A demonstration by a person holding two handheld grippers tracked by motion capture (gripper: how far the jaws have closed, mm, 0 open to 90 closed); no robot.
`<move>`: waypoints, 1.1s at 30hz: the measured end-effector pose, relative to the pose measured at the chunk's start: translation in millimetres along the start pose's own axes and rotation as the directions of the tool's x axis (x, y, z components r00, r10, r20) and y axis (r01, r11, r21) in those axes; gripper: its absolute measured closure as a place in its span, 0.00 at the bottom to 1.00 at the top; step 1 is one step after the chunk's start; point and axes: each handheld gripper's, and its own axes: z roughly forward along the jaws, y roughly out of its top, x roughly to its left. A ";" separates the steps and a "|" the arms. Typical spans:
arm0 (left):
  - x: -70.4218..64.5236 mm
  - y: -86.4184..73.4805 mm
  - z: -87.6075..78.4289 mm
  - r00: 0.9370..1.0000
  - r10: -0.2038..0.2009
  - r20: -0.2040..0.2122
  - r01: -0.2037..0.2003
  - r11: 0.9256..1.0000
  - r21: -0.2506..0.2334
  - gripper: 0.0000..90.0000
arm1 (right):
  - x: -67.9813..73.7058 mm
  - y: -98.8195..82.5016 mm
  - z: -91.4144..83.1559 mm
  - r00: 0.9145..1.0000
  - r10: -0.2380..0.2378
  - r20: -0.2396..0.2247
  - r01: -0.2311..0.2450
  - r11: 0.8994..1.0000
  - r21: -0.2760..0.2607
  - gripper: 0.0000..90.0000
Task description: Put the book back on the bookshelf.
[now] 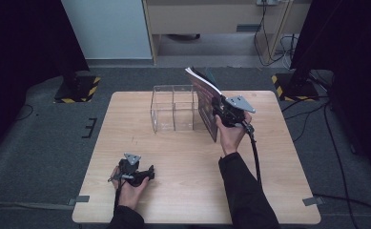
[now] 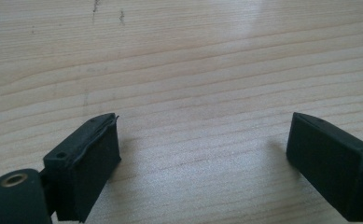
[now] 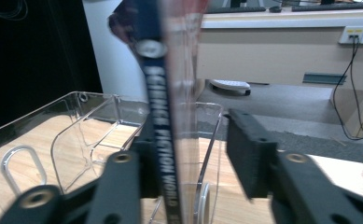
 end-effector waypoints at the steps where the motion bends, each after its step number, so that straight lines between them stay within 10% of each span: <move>1: 0.0 -0.1 0.0 1.000 0.000 0.000 0.000 1.000 -0.001 0.09 | -0.5 0.3 0.0 1.000 0.022 -0.018 -0.022 1.000 0.003 0.79; 16: 0.0 0.0 0.1 1.000 0.000 -0.001 0.000 1.000 -0.001 0.09 | 0.2 1.2 5.8 0.991 0.131 0.013 -0.130 0.991 -0.036 0.94; 22: -0.2 -0.1 0.2 1.000 -0.002 -0.001 0.002 1.000 -0.003 0.09 | 7.1 -1.0 6.5 0.994 0.105 0.037 -0.104 0.994 -0.038 0.93; 33: -0.1 -0.1 0.2 1.000 -0.001 -0.001 0.001 1.000 -0.002 0.09 | 7.5 -0.1 3.7 0.997 0.070 0.037 -0.069 0.997 -0.030 0.67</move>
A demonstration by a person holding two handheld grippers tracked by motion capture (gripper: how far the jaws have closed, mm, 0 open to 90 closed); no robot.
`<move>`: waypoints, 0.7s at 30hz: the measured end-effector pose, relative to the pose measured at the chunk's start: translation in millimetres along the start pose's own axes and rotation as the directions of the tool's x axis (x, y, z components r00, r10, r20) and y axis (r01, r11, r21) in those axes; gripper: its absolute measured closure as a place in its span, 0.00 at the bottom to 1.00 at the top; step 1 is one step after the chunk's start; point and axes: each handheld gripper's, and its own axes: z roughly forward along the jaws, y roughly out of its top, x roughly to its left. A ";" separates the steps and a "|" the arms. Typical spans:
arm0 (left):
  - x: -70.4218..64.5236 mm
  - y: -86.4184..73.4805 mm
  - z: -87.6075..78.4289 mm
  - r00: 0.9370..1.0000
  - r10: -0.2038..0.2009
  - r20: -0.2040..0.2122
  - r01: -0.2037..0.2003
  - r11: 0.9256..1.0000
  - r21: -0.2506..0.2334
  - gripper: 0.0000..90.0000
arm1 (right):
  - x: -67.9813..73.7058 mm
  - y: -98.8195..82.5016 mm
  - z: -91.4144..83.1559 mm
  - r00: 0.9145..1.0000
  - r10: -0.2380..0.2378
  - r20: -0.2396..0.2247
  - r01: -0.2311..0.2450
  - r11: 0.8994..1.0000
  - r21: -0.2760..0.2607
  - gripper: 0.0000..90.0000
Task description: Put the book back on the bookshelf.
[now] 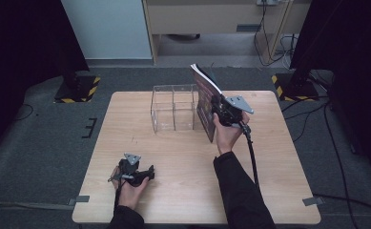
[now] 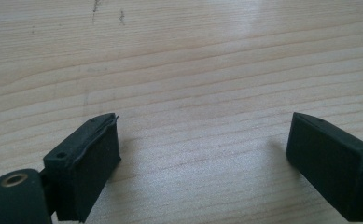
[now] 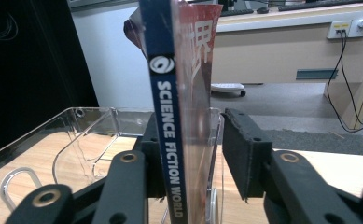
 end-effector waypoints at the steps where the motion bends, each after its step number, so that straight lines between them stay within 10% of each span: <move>1: 0.1 0.0 -0.1 1.000 0.002 0.001 -0.002 1.000 0.002 0.09 | 0.3 0.1 -0.3 1.000 -0.002 -0.001 0.002 1.000 0.001 0.66; 11: 0.0 0.0 0.0 1.000 0.000 0.000 0.000 1.000 0.000 0.09 | 1.8 1.4 -3.1 1.000 -0.011 -0.011 0.011 1.000 -0.001 0.59; 16: 0.1 0.0 -0.1 1.000 0.002 0.000 -0.002 1.000 0.002 0.09 | 1.2 1.9 -3.4 0.999 0.001 -0.041 -0.001 1.000 0.011 0.87; 21: 0.1 0.0 -0.1 1.000 0.002 0.000 -0.002 1.000 0.001 0.09 | 1.9 2.5 -2.5 0.999 0.043 -0.028 -0.042 0.999 0.002 0.93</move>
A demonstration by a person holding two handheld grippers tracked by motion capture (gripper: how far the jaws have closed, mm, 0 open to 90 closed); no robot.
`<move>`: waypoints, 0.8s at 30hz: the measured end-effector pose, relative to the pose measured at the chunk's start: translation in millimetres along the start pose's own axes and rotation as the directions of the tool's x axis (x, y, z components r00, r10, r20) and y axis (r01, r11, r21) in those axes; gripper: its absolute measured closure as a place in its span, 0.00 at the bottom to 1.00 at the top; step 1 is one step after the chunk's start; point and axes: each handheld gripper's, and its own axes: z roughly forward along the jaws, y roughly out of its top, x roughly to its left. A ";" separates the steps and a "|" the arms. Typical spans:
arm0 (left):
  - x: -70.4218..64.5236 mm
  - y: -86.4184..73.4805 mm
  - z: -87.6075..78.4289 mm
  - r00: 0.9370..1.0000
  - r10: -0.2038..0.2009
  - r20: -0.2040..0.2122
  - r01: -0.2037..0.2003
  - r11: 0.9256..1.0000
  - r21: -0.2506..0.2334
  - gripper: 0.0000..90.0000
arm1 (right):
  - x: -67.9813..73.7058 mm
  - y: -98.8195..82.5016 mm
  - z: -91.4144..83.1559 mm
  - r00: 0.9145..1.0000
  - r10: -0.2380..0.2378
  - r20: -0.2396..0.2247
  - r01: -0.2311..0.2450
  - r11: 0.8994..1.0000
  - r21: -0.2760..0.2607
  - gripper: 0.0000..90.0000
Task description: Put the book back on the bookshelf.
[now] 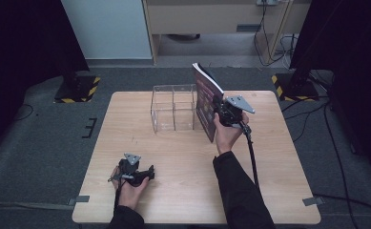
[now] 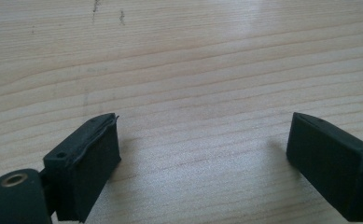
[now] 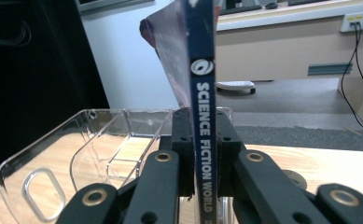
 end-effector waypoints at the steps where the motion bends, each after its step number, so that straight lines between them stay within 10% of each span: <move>1: 0.0 0.1 0.0 1.000 0.000 0.000 0.000 1.000 0.001 0.09 | 0.4 -0.2 0.7 1.000 0.004 0.001 -0.004 1.000 -0.003 0.93; 14: 0.0 0.0 0.0 1.000 0.000 -0.001 0.000 1.000 0.000 0.09 | 0.9 -3.0 3.9 1.000 -0.013 0.024 0.014 1.000 -0.026 0.92; 24: 0.0 0.0 -0.1 1.000 0.002 0.000 -0.002 1.000 0.002 0.09 | -4.0 -4.0 -0.9 0.999 -0.033 0.012 0.033 0.999 -0.001 0.62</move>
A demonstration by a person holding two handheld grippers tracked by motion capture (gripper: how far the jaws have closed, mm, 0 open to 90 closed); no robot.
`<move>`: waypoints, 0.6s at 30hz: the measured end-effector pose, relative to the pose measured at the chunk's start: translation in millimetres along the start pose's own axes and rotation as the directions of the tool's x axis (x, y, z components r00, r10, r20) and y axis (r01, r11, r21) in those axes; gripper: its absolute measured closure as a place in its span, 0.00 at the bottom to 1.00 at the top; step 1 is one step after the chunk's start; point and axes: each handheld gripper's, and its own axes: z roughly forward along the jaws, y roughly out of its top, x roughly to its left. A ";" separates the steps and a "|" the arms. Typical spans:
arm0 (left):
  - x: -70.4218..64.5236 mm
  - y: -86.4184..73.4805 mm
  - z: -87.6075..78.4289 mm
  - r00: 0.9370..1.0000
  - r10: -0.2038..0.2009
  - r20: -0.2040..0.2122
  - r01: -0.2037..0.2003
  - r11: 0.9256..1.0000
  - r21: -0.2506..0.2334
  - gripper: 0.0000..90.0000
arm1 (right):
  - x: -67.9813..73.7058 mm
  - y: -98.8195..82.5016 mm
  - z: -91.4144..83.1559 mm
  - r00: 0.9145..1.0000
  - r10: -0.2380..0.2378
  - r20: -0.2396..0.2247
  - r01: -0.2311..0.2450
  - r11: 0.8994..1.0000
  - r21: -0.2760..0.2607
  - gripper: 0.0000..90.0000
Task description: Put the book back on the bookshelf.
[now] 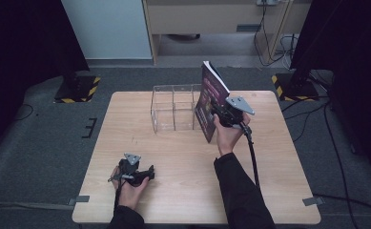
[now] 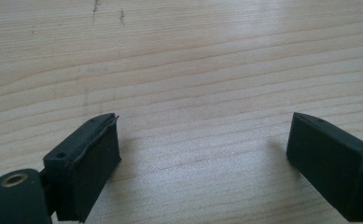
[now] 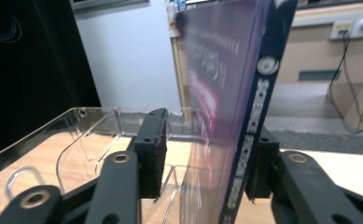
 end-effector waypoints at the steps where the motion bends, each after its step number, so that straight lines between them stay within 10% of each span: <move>1: 0.0 0.0 0.0 1.000 0.000 0.000 0.000 1.000 0.000 0.09 | -0.3 -0.7 -0.5 1.000 0.001 -0.002 -0.001 1.000 0.004 0.58; 18: -0.2 0.0 0.1 1.000 -0.002 -0.001 0.002 1.000 -0.001 0.09 | -26.0 -10.6 -46.3 0.997 -0.051 -0.049 0.054 0.996 0.069 0.33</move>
